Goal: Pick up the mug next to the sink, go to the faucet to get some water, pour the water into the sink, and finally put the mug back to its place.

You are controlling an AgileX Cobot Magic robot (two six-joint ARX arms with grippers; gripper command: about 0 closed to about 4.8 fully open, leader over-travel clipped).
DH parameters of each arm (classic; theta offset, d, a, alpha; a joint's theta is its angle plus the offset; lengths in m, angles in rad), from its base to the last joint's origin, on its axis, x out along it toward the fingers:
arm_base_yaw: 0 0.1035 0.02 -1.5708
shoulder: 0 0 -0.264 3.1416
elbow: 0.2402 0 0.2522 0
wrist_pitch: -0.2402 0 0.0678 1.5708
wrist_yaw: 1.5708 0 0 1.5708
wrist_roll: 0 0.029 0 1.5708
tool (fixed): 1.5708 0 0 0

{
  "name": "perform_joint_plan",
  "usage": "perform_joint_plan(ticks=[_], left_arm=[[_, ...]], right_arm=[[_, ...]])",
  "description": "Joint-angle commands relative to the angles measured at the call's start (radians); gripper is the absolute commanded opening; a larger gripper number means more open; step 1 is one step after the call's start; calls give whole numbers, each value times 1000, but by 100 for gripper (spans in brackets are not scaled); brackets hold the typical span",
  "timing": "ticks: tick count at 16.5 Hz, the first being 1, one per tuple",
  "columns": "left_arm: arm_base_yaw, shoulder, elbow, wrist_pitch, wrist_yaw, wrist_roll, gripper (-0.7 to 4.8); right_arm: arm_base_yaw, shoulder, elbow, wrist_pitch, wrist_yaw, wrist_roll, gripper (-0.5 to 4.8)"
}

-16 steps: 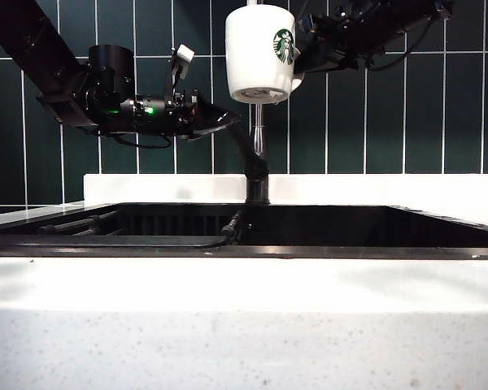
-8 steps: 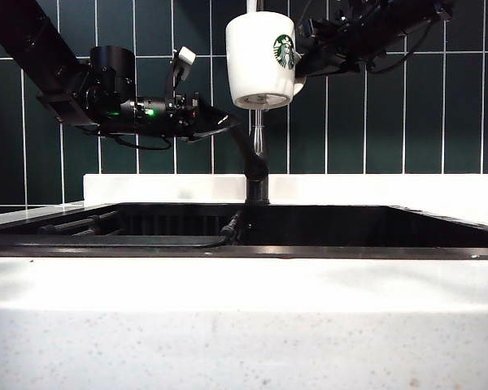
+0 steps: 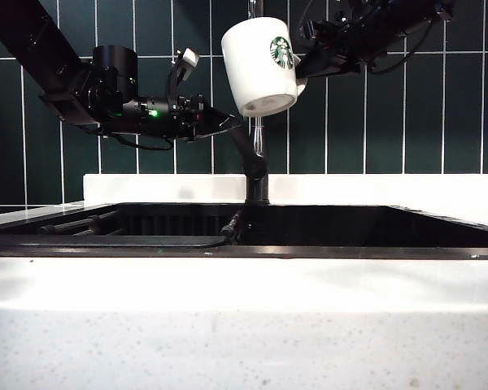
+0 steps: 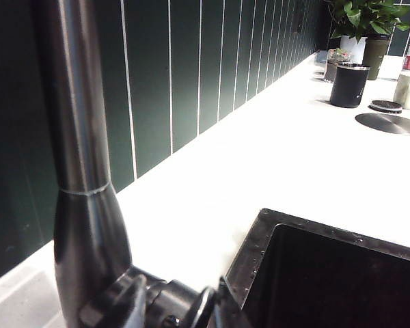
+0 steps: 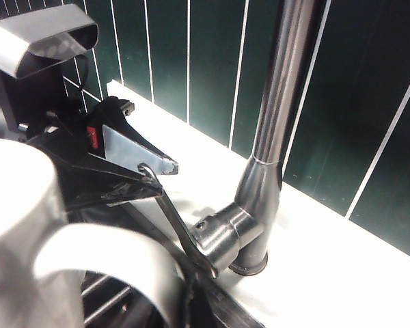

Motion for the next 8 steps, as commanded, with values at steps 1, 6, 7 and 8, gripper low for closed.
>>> perform_joint_plan(ticks=[1,6,7,8], left_arm=[[5,-6,3,2,-39,1,124],[5,-6,3,1,-39,1,124],[5,-6,3,1,-42,1,123],[5,-6,3,1,-62,2,120]], right_arm=[[2,-16,13,63,-9,19,-1],[2,-16,13,134,68,20,-2],[2,-16,13,151,77,27,-2],[2,-16,13,164,77,46,-3]])
